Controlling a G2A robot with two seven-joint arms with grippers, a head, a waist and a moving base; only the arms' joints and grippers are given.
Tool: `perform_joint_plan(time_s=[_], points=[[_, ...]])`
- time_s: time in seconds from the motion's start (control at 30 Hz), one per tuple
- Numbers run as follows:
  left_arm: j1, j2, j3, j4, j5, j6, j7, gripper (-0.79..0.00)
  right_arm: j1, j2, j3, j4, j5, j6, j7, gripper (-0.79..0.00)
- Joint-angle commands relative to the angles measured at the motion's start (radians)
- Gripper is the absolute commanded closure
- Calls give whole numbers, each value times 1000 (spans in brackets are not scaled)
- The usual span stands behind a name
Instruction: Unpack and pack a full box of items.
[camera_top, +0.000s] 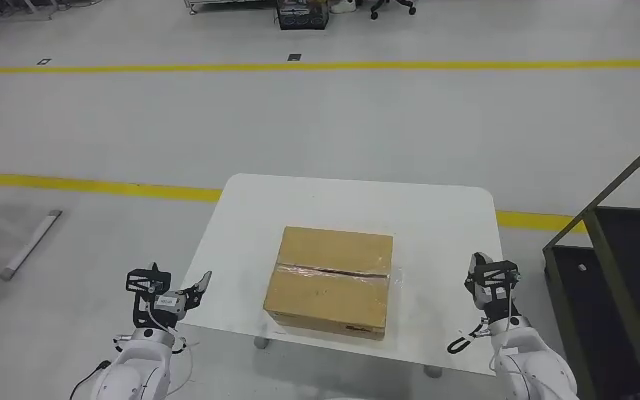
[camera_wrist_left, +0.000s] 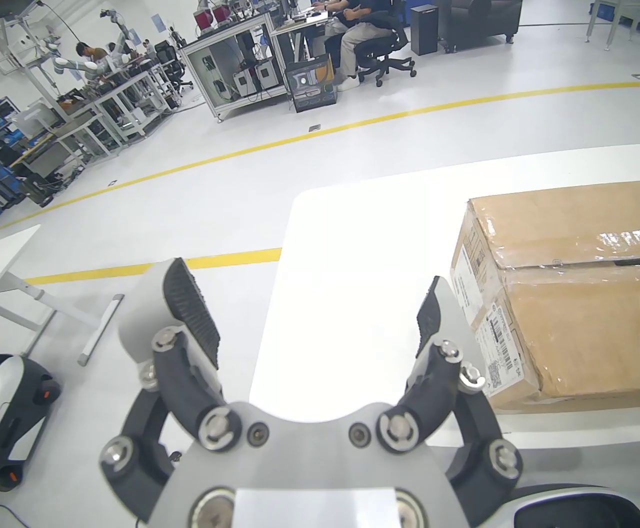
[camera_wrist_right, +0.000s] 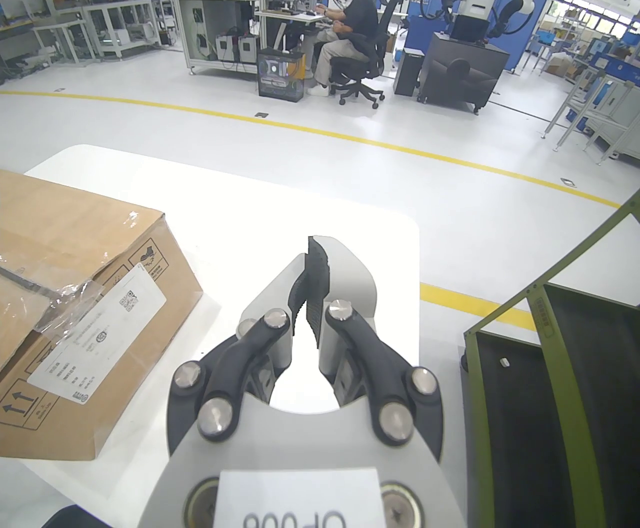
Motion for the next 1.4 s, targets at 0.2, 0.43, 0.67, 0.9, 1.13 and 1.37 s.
perform_joint_plan(time_s=[0.2, 0.43, 0.67, 0.9, 1.13, 1.37], points=[[0, 0, 0, 0, 0, 0, 0, -785, 0, 0, 0, 0, 0, 0, 0, 0], [0, 0, 0, 0, 0, 0, 0, -785, 0, 0, 0, 0, 0, 0, 0, 0], [0, 0, 0, 0, 0, 0, 0, -785, 0, 0, 0, 0, 0, 0, 0, 0], [0, 0, 0, 0, 0, 0, 0, -785, 10, -2, 6, 19, 3, -4, 5, 0], [0, 0, 0, 0, 0, 0, 0, -785, 34, -8, -12, 64, 47, -28, 23, 0], [0, 0, 0, 0, 0, 0, 0, -785, 61, -18, -104, 154, 20, -63, 28, 0]])
